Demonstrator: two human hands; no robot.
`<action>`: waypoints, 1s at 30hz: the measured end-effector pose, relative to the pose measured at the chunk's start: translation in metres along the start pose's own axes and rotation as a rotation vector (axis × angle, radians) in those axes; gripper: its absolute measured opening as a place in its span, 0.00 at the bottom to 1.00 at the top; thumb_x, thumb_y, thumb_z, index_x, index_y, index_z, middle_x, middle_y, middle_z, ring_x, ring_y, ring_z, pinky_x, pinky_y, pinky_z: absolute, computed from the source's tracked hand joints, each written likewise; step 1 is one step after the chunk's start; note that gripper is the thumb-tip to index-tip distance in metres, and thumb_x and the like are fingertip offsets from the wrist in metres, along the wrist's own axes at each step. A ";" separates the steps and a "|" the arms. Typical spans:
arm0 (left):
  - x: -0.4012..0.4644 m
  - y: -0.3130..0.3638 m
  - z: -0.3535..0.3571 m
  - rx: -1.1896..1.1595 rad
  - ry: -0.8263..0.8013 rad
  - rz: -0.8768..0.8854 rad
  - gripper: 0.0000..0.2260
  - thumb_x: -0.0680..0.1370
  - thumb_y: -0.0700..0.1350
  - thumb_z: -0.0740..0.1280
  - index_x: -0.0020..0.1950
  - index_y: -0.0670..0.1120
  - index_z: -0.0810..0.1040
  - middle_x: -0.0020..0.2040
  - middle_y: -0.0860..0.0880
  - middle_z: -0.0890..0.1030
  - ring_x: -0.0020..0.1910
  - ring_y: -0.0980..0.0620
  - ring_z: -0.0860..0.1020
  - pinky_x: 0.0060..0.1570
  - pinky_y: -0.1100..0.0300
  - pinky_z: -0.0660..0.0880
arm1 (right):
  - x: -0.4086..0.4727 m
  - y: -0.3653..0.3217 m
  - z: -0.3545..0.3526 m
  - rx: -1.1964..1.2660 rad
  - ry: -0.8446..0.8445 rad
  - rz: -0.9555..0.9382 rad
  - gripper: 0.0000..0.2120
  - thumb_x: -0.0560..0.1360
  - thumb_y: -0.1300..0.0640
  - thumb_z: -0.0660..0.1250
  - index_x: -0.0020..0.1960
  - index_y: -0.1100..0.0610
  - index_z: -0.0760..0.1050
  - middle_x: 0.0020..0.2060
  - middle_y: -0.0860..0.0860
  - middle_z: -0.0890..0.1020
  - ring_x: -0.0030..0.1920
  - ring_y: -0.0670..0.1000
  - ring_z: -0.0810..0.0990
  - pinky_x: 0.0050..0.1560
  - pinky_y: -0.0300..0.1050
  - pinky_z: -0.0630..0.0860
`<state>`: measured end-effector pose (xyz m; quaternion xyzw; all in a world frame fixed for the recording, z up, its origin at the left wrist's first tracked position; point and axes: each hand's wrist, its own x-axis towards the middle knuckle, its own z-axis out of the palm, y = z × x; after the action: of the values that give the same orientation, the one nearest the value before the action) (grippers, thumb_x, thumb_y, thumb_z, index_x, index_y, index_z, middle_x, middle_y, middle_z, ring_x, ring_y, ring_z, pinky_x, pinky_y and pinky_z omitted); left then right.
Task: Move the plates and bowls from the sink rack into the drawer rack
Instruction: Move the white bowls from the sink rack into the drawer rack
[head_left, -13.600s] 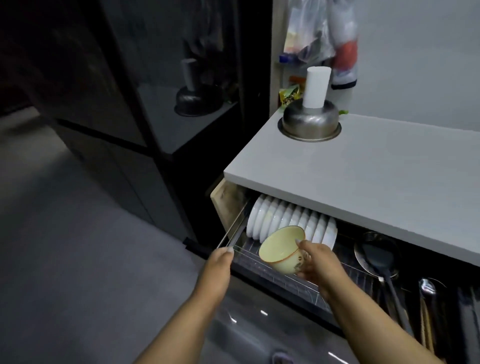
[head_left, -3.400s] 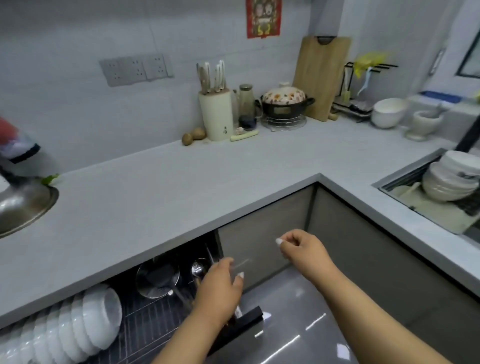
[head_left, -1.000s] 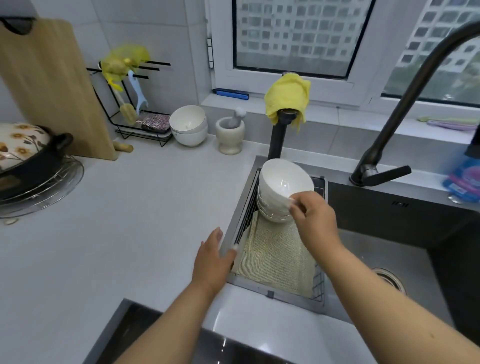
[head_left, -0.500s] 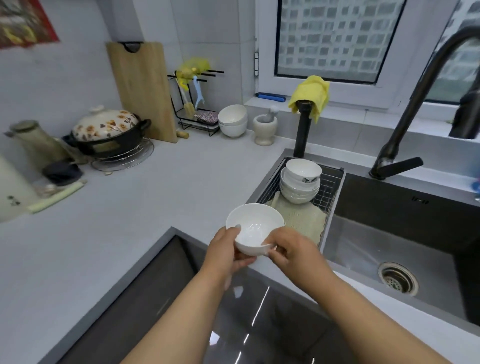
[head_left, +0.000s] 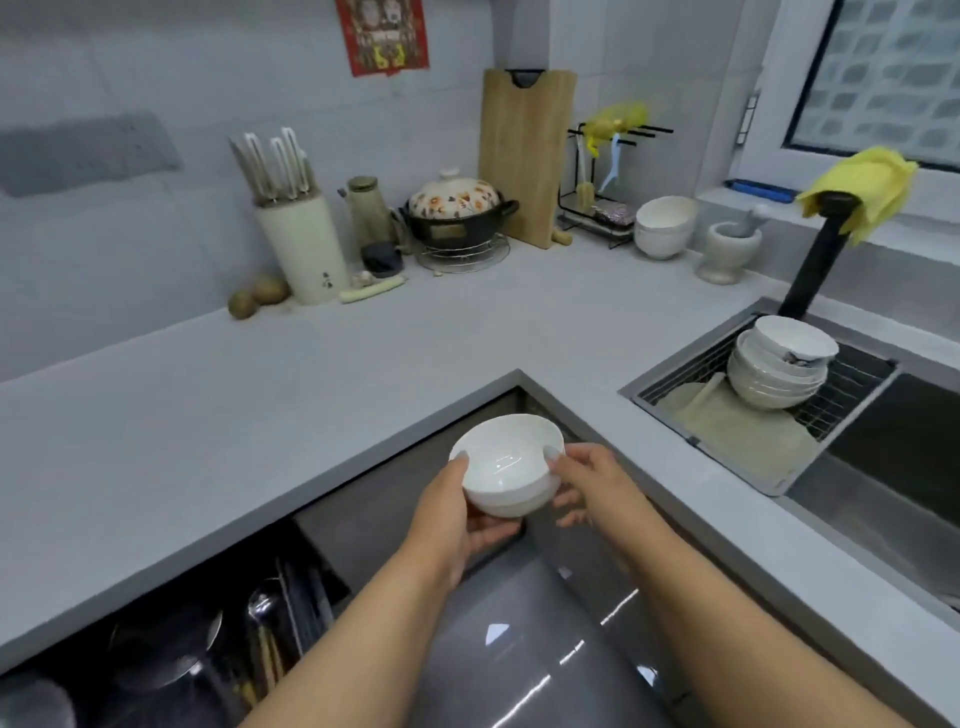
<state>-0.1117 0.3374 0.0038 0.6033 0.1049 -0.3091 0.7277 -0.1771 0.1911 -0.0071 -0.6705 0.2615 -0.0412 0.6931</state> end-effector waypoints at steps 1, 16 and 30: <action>-0.006 0.000 -0.012 -0.018 0.026 0.003 0.15 0.82 0.52 0.56 0.61 0.44 0.71 0.51 0.39 0.79 0.40 0.42 0.82 0.34 0.53 0.81 | -0.002 0.002 0.012 0.054 -0.072 0.047 0.25 0.73 0.42 0.67 0.63 0.56 0.69 0.49 0.56 0.79 0.43 0.51 0.80 0.39 0.45 0.78; -0.079 -0.033 -0.255 0.000 0.472 0.015 0.20 0.82 0.58 0.52 0.53 0.45 0.75 0.45 0.39 0.82 0.41 0.42 0.82 0.46 0.48 0.80 | -0.054 0.025 0.240 -0.035 -0.519 0.144 0.09 0.77 0.52 0.63 0.54 0.56 0.72 0.43 0.56 0.80 0.40 0.54 0.80 0.41 0.45 0.77; -0.218 -0.085 -0.574 0.477 1.049 -0.038 0.08 0.80 0.48 0.60 0.48 0.46 0.76 0.40 0.52 0.78 0.42 0.50 0.76 0.39 0.58 0.69 | -0.136 0.127 0.523 -0.369 -0.656 0.289 0.18 0.73 0.51 0.69 0.54 0.64 0.74 0.39 0.55 0.79 0.32 0.50 0.77 0.27 0.38 0.73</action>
<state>-0.2058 0.9420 -0.0945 0.8214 0.3899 0.0032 0.4163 -0.1132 0.7338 -0.1048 -0.7176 0.1209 0.3208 0.6063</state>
